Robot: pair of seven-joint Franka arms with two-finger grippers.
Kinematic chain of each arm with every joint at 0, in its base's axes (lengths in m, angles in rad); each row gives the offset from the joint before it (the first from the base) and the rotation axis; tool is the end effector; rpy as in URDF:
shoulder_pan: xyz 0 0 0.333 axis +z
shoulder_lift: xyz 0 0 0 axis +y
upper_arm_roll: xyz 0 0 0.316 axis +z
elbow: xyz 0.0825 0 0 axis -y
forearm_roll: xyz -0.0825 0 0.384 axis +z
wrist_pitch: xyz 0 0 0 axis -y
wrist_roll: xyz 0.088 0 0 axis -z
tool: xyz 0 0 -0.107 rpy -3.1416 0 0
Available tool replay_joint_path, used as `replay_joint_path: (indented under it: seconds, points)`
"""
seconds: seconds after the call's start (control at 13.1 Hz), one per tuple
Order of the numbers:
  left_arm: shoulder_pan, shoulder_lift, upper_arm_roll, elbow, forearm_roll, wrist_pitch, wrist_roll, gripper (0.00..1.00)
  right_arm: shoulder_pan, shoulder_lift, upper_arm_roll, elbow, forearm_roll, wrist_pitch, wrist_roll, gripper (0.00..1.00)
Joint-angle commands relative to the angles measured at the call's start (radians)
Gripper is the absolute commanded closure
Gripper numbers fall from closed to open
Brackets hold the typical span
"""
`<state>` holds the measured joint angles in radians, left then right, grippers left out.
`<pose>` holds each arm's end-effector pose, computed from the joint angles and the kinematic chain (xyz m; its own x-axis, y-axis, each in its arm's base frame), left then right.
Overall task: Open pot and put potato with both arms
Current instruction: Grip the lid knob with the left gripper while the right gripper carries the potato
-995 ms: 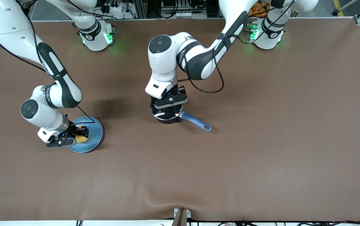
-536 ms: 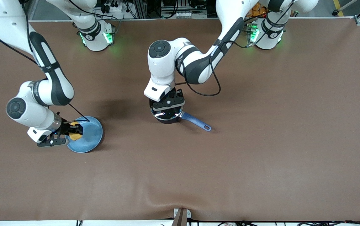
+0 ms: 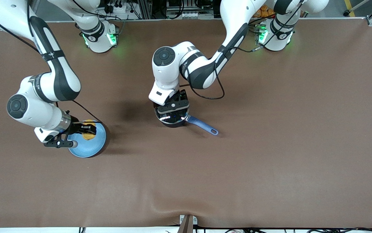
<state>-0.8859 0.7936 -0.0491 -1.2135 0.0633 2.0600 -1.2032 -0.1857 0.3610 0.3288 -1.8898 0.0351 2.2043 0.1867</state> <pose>0.4619 -0.6030 0.3065 0.9665 0.2534 0.0402 0.2517 -0.9669 0.0420 0.6175 0.0789 0.3225 0.9953 -0.0790 -0.0569 -0.0859 -0.9874 -0.1332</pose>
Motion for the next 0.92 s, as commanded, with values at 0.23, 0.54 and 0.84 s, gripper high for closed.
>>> replay_joint_path:
  seconds: [0.23, 0.54, 0.84]
  points:
    - [-0.008, 0.024, 0.005, 0.014, -0.037, -0.015, -0.009, 0.00, -0.008, -0.016, 0.105, 0.026, 0.042, -0.025, 0.193, 0.82]
    - [-0.008, 0.022, 0.005, 0.014, -0.059, -0.015, -0.010, 0.00, 0.008, -0.014, 0.153, 0.040, 0.042, -0.025, 0.309, 0.82]
    - [-0.015, 0.021, 0.005, 0.012, -0.071, -0.020, -0.010, 0.13, 0.060, -0.014, 0.153, 0.041, 0.042, -0.025, 0.391, 0.82]
